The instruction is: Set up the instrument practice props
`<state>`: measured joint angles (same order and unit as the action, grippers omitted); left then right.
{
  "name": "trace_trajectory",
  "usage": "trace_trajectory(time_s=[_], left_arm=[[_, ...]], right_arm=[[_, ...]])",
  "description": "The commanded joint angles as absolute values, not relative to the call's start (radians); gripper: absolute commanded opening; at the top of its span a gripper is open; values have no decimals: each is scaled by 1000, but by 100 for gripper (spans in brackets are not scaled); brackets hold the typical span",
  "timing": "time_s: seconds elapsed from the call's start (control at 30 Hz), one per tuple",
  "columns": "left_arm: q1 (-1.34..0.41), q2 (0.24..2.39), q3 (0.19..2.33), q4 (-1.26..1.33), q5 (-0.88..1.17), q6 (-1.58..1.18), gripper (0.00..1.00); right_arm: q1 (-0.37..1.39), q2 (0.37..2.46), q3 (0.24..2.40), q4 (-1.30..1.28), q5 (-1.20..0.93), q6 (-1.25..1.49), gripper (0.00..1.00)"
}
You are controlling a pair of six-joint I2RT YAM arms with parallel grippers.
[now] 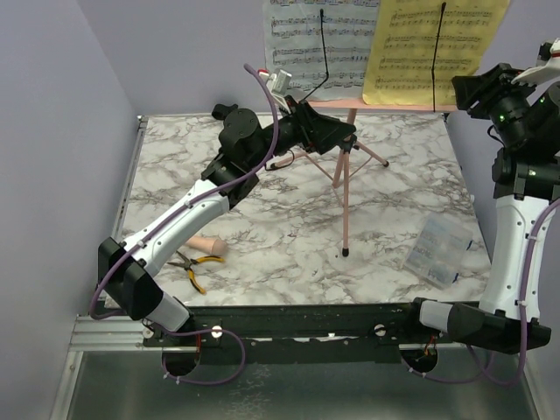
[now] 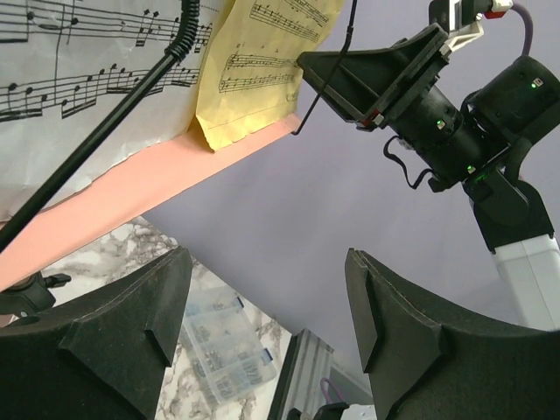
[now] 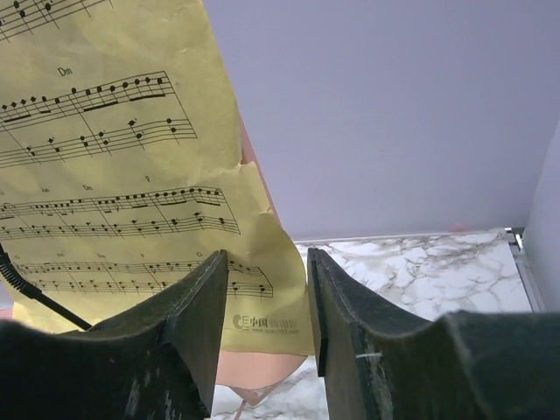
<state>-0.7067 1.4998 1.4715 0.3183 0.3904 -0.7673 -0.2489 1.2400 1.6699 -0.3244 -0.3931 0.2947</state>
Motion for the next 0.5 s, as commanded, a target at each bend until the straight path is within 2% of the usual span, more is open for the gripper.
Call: trace_trajectory(time_s=[0.0, 0.17, 0.33, 0.47], left_arm=[[-719, 1526, 1498, 350, 356, -773, 76], [-730, 1513, 1490, 354, 389, -768, 78], [-731, 1436, 1407, 378, 450, -752, 85], [-731, 1321, 1299, 387, 466, -694, 89]], right_arm=[[-253, 1224, 1650, -292, -396, 295, 52], [-254, 1210, 1672, -334, -387, 287, 76], [-253, 1157, 1694, -444, -297, 286, 88], [-254, 1066, 1630, -498, -215, 301, 94]])
